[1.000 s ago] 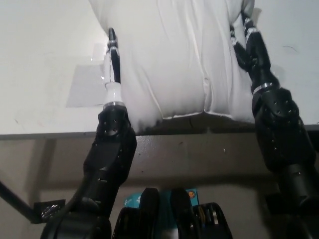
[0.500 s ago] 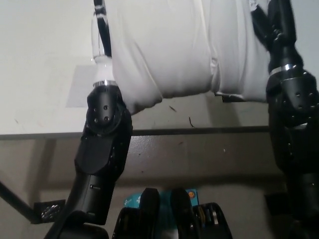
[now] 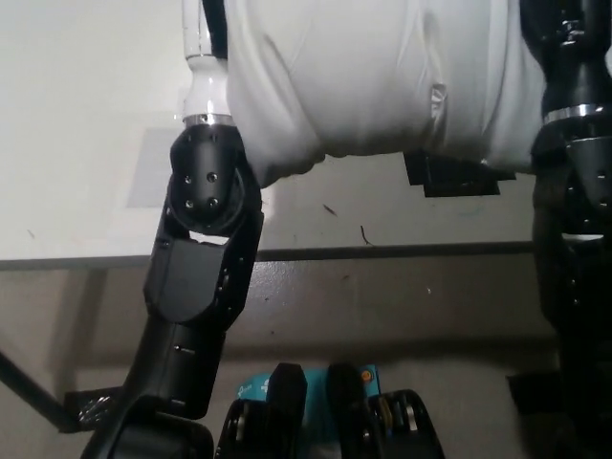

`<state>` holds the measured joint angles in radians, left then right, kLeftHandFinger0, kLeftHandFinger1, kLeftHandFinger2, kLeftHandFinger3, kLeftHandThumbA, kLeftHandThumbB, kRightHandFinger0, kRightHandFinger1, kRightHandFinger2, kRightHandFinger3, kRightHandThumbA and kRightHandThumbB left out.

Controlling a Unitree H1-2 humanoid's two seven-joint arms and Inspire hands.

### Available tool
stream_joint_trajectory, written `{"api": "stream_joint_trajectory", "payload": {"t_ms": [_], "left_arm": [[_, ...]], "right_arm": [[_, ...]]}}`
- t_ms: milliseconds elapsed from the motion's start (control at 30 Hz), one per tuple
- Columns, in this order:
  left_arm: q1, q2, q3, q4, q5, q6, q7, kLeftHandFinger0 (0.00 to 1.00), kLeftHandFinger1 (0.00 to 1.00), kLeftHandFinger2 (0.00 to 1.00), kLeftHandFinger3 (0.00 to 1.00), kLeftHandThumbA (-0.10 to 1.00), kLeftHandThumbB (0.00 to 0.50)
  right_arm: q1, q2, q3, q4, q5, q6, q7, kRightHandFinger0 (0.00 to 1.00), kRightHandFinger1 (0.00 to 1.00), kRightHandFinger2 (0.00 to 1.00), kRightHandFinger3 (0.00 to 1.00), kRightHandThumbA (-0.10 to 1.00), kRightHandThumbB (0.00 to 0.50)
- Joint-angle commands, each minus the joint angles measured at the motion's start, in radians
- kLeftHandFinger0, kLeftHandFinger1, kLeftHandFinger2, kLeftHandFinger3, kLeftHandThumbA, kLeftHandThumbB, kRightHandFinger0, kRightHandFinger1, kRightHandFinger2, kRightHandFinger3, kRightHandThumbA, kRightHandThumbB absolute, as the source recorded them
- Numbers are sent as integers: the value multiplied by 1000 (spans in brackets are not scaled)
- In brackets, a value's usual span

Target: The robot uses both hands to lift the pillow and then drops it on the table

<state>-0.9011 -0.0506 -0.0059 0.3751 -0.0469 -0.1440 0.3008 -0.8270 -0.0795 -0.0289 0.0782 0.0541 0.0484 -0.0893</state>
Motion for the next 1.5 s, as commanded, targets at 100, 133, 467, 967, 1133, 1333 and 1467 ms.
{"api": "stream_joint_trajectory", "payload": {"t_ms": [100,133,467,967,1133,1333,1467], "left_arm": [[-48,-64,-45,185,47,-87,-34,1000,1000,1000,1000,1000,189],[-35,-71,-39,211,44,-98,-24,1000,1000,1000,1000,1000,170],[71,-64,-48,419,60,-157,-29,1000,1000,1000,1000,1000,141],[53,69,-73,634,97,-264,-43,1000,1000,1000,1000,1000,230],[93,129,-85,541,125,-258,-59,1000,1000,1000,1000,1000,150],[210,233,-69,369,116,-266,-107,1000,1000,1000,1000,1000,172],[305,258,-56,236,109,-242,-123,1000,1000,1000,1000,1000,125]], "right_arm": [[-18,25,107,213,-66,-61,82,1000,1000,1000,1000,1000,370],[-4,24,109,237,-61,-51,89,1000,1000,1000,1000,1000,357],[51,31,82,626,-35,-181,85,1000,1000,1000,1000,1000,397],[76,-39,68,600,-36,-216,101,1000,1000,1000,1000,1000,368],[95,-106,39,561,-7,-181,130,1000,1000,1000,1000,1000,388],[176,-250,7,525,-21,-200,152,1000,1000,1000,1000,1000,332],[286,-307,-16,443,-17,-236,159,1000,1000,1000,1000,1000,244]]}}
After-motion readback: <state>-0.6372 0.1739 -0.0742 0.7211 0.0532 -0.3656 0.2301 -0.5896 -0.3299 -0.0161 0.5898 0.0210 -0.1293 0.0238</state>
